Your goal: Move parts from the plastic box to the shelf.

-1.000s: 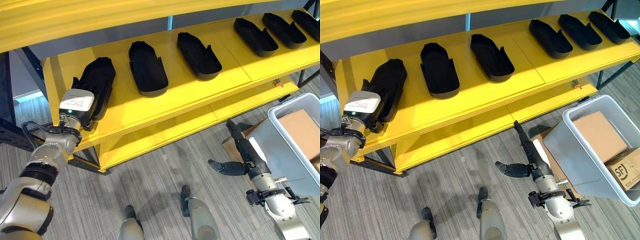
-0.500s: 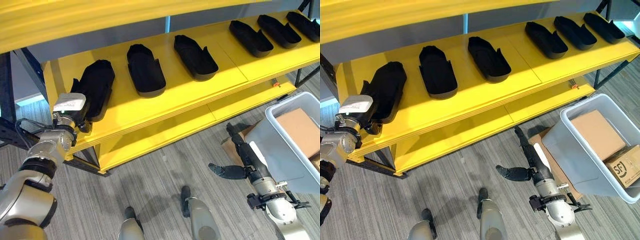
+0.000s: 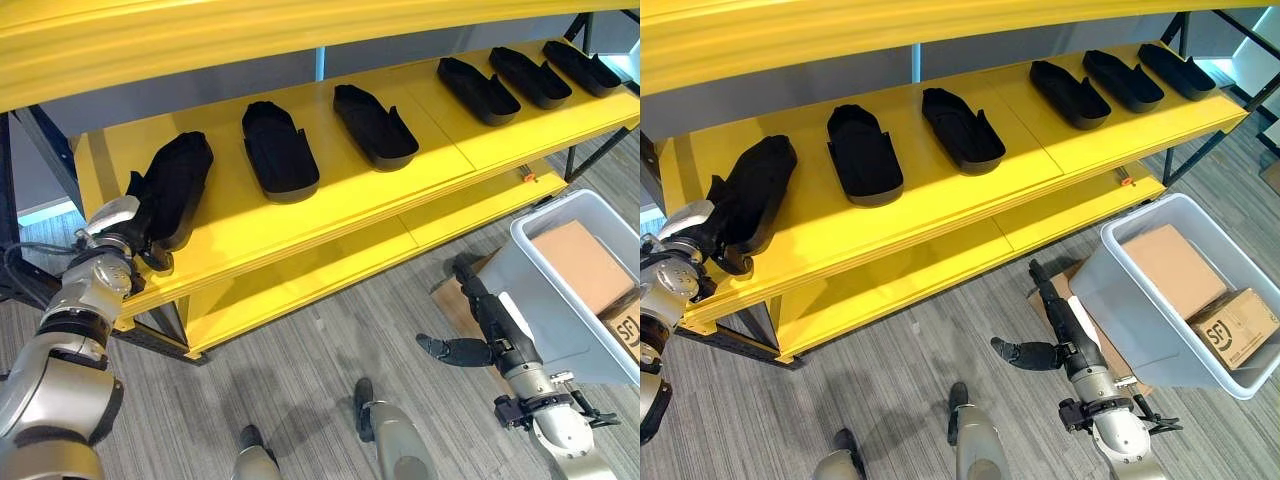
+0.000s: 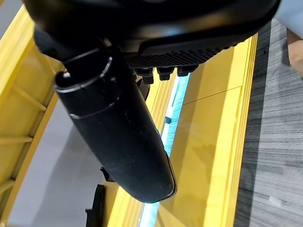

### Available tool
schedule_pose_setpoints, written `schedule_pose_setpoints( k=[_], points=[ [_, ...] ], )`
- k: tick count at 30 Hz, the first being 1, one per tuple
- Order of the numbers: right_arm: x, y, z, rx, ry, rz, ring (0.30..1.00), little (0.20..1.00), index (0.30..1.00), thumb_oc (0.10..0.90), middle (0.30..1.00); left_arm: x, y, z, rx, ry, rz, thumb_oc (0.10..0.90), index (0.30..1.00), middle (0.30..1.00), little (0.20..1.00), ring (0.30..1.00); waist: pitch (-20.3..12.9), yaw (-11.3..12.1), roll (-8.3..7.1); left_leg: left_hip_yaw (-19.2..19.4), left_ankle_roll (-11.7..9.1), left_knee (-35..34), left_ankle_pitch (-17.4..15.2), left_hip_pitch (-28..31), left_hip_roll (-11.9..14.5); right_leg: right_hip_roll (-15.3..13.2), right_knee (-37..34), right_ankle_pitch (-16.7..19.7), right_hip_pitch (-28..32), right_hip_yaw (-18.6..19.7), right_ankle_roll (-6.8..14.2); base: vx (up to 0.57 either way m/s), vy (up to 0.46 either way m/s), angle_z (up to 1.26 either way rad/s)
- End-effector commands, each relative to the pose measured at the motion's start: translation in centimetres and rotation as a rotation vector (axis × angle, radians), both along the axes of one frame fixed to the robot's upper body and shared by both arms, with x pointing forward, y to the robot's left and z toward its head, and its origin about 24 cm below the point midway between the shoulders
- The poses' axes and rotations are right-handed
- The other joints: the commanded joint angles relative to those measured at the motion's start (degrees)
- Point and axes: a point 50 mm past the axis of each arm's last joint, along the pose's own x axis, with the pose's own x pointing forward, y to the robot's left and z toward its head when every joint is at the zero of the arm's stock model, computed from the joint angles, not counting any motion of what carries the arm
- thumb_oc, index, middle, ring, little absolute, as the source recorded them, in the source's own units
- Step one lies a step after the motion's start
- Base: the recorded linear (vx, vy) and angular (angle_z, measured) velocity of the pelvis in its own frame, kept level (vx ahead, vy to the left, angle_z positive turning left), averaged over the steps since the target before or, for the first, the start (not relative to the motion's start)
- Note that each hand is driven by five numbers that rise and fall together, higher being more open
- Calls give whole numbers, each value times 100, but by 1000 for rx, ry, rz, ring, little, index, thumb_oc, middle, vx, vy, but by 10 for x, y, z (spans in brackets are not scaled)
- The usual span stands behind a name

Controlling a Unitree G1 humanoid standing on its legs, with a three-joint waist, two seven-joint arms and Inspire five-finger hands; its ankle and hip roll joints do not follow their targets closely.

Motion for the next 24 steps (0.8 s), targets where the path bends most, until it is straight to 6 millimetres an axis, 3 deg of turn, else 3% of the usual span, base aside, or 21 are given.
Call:
schedule_pose_setpoints(
  k=[1, 6, 14, 24],
  points=[
    [13, -2, 42, 29, -231, 16, 1000, 1000, 1000, 900, 1000, -1, 13, 28, -55, -146, 74, 900, 1000, 1000, 1000, 1000, -119, -46, 0, 87, 135, 140, -402, 295, -12, -50, -253, 10, 355, 526, 516, 0, 0, 0],
    [13, 0, 41, 22, -217, 26, 1000, 1000, 1000, 900, 1000, 2, 9, 23, -341, -327, 186, 900, 1000, 1000, 1000, 1000, -146, -44, -11, 87, 115, 155, -404, 299, 4, -42, -246, 2, 366, 543, 512, 0, 0, 0],
    [13, -1, 43, 9, -230, 18, 1000, 1000, 1000, 900, 1000, 1, 3, 3, -627, -449, 267, 900, 1000, 1000, 1000, 1000, -160, -56, -11, 74, 108, 202, -423, 273, 3, -13, -212, -14, 335, 569, 499, 0, 0, 0],
    [13, 0, 43, 0, -235, 17, 1000, 1000, 1000, 900, 1000, 2, -6, -10, -773, -515, 295, 900, 1000, 1000, 1000, 1000, -182, -66, -1, 81, 97, 225, -432, 259, 15, 8, -189, -32, 302, 600, 482, 0, 0, 0]
  ],
)
